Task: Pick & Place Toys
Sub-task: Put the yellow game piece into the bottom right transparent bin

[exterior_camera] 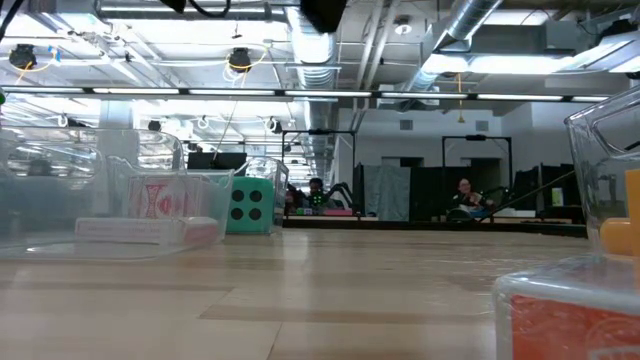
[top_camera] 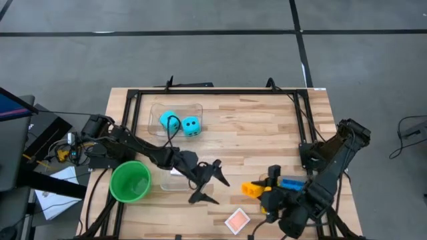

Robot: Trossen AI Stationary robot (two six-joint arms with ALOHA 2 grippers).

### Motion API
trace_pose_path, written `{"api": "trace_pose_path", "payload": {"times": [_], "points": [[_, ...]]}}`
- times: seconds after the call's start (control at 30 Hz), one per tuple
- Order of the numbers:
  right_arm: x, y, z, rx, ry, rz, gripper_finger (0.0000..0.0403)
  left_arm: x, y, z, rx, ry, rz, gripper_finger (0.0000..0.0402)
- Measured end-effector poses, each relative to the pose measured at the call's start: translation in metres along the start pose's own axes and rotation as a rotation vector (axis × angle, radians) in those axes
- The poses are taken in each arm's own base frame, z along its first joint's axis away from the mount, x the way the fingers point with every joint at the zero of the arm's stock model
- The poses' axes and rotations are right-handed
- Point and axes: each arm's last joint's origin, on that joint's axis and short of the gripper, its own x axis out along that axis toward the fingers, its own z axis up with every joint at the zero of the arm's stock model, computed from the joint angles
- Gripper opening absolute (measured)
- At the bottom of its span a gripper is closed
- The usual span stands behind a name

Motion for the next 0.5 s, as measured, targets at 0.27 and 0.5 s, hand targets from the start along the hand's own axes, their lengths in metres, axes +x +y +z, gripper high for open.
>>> {"api": "trace_pose_path", "payload": {"times": [0.27, 0.5], "points": [[-0.015, -0.009, -0.024, 0.143, 0.167, -0.071, 0.0133, 0.002, -0.016, 0.012, 0.090, -0.133, -0.053, 0.0360], [-0.014, -0.020, -0.041, 0.335, 0.325, -0.169, 0.0145, 0.002, -0.016, 0.012, 0.088, -0.135, -0.047, 0.0360]]}}
